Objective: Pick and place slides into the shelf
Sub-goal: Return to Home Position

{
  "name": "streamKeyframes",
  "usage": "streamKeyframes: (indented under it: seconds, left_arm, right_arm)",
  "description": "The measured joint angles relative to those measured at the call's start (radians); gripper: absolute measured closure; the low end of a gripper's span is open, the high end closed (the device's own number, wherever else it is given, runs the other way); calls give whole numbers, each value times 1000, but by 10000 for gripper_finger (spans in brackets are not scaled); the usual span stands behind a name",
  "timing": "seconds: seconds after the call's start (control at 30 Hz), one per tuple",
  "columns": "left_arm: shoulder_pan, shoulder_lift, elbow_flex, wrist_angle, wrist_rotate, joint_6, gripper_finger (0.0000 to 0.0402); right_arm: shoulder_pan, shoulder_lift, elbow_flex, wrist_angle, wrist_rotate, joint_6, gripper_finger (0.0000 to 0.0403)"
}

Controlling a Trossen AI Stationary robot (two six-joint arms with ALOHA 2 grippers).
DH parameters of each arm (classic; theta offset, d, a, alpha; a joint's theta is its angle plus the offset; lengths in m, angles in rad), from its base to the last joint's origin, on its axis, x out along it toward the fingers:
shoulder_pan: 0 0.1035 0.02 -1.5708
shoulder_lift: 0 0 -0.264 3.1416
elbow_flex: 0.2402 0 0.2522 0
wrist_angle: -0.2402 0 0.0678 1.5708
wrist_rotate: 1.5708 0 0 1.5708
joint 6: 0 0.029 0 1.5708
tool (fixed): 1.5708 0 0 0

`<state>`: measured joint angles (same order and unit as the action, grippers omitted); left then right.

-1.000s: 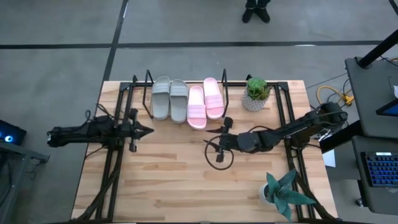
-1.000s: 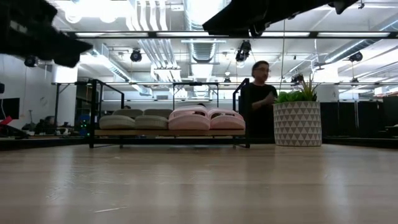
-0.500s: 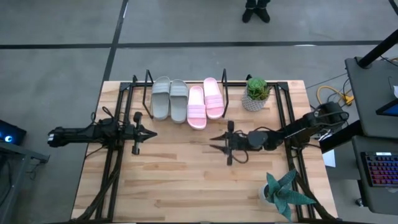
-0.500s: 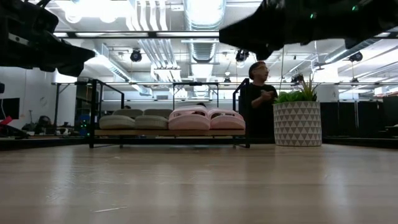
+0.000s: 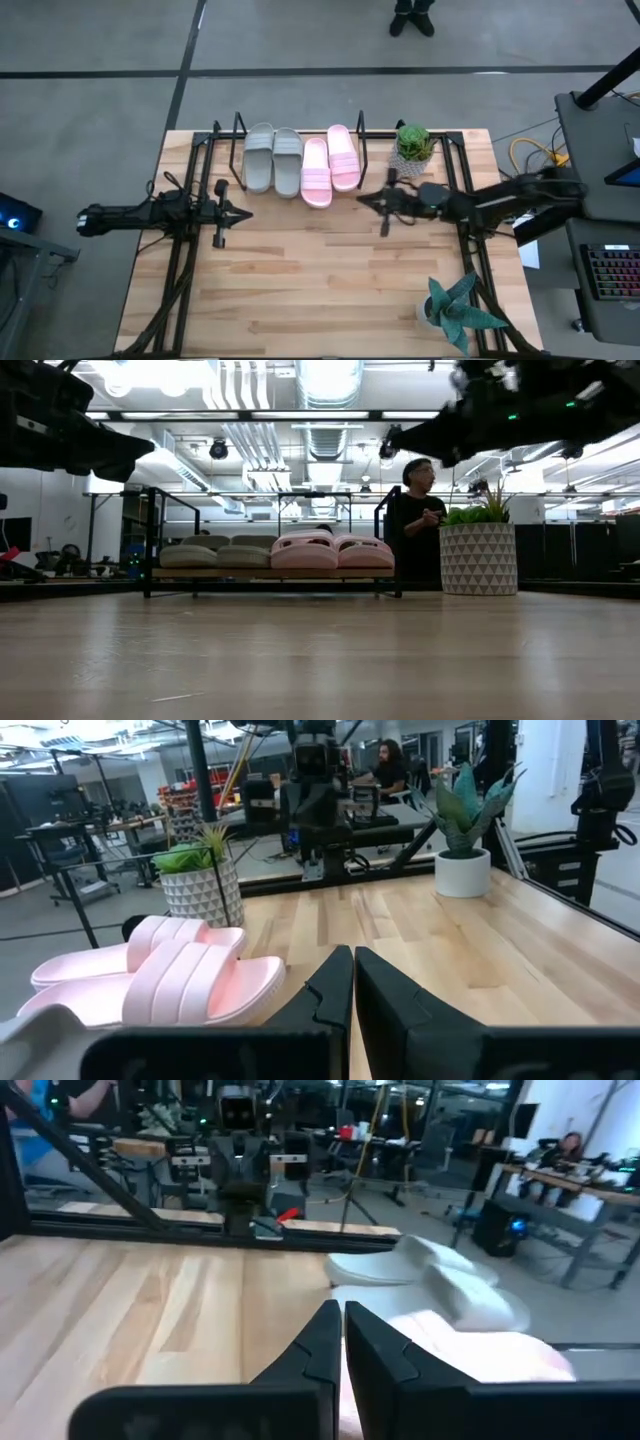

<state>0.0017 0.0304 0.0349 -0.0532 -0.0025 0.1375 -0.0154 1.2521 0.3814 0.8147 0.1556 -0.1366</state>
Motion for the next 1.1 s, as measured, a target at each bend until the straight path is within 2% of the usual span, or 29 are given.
streamKeyframes:
  seconds: [0.23, 0.5, 0.87, 1.03, 1.1]
  left_arm:
    - [0, 1, 0, -3, -4, 0, 401]
    - [0, 2, -1, -5, -11, 0, 401]
    - [0, 31, -1, -8, -16, 0, 401]
    - [0, 39, -2, -8, -16, 0, 402]
    - [0, 37, -2, -8, -16, -1, 402]
  right_arm:
    - [0, -367, -174, -147, 29, 5, 394]
    - [0, -713, -283, -298, 21, -2, 394]
    - [2, -1028, -353, -530, -8, 12, 394]
    - [2, -1146, -353, -648, -135, 27, 394]
    - [2, -1182, -353, -709, -152, 59, 394]
